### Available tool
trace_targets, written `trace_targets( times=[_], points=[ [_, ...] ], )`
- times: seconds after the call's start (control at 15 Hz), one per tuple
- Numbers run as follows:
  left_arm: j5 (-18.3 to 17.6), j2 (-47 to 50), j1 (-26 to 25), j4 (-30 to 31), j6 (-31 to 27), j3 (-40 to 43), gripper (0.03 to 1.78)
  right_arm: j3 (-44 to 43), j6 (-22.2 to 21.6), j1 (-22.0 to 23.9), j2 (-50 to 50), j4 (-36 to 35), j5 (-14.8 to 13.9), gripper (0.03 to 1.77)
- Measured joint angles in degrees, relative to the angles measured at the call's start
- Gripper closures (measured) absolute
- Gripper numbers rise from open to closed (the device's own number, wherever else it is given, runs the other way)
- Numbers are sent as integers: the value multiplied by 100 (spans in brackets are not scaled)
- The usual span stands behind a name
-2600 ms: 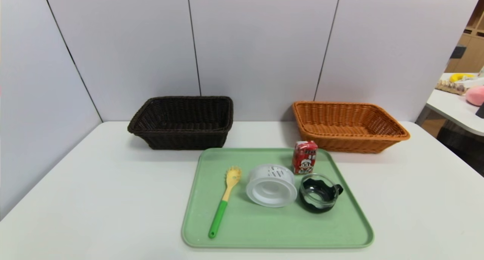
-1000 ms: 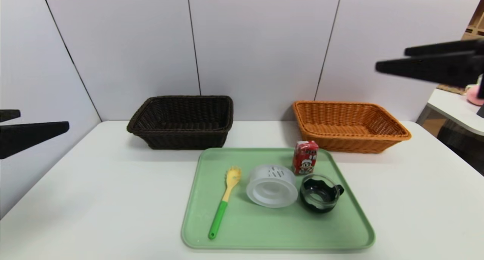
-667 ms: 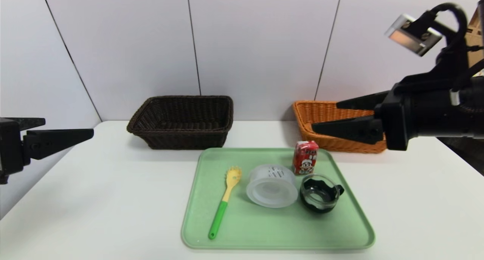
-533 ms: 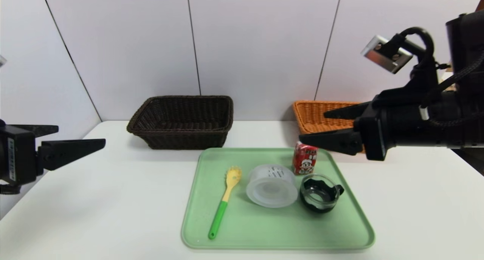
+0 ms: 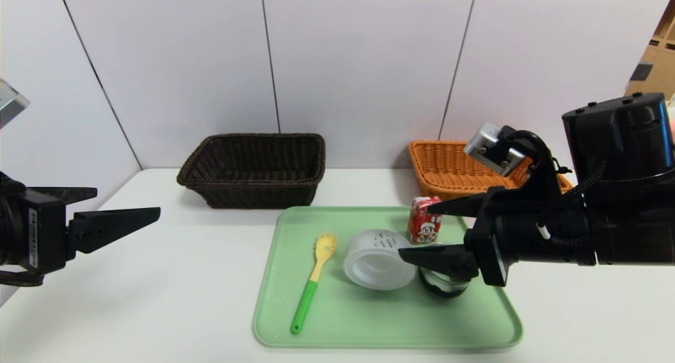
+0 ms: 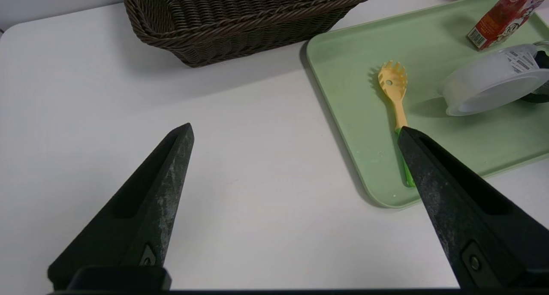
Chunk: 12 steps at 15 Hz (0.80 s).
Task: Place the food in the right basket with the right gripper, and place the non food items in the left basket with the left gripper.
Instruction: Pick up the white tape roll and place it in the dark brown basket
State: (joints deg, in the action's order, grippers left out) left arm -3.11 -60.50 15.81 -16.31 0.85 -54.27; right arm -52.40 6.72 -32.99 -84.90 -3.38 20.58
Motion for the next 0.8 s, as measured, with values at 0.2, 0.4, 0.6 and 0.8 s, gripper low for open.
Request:
trace_targets(
  times=[0.2,0.4,0.6,0.8],
  points=[
    [-6,2,0,2,68,67,12,99,17,-9,-60,-95,124,9],
    [-20,0,9,6,71,113,12,262,33,-6,-212,-563,240,9],
    [-20,-11,9,5,71,127,12,435,102,57,-466,-1128,323,9],
    [-37,-38,23,6,68,113,12,466,105,110,-694,-1228,349,9]
  ],
)
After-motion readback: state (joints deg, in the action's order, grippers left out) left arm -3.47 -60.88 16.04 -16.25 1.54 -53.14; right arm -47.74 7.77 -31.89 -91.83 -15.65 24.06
